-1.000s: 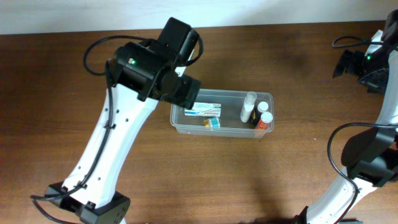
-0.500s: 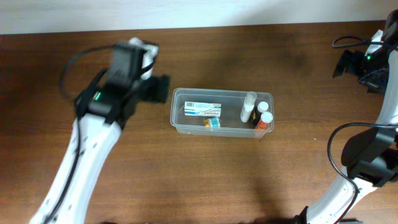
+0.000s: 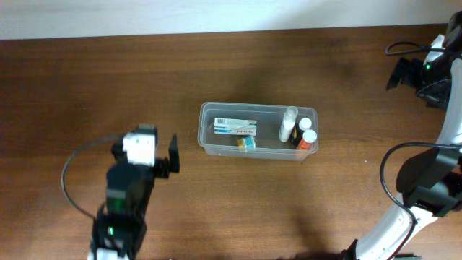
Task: Pack container
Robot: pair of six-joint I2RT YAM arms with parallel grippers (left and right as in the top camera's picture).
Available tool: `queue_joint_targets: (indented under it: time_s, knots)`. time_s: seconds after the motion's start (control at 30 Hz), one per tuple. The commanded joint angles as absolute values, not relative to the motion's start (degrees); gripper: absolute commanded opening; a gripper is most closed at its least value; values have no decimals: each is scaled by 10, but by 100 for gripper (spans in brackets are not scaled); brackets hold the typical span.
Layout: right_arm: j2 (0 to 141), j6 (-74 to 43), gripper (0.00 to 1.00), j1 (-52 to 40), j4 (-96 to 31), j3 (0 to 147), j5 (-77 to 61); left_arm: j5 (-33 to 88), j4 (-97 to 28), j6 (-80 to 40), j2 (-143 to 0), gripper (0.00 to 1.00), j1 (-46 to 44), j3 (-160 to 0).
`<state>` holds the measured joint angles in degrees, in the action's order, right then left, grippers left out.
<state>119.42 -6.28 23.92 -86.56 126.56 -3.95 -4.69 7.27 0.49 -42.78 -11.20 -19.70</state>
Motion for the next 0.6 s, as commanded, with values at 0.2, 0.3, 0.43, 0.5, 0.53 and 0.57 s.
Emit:
queue_joint_targets:
  time_s: [0.2,0.3,0.43,0.5,0.53,0.57]
  knots:
    - [1184,-69,98,238,-866,1275,-39,-73,119,14,-209,99,-89,-40]
    - [1184,-69,98,238,-865,1275,-39,-70,116,13,-161,99,-67,-21]
    - [1184,-69,98,238,-865,1275,-39,-54,67,13,-110,99,-32,-18]
    - [1184,-69,98,238,-865,1275,-39,-47,36,13,-90,99,-21,-18]
    - [1184,-69,99,238,-865,1275,-39,-47,20,13,-80,99,-19,-18]
    - [1184,-69,98,238,-865,1275,-39,-47,4,13,-69,99,-19,-18]
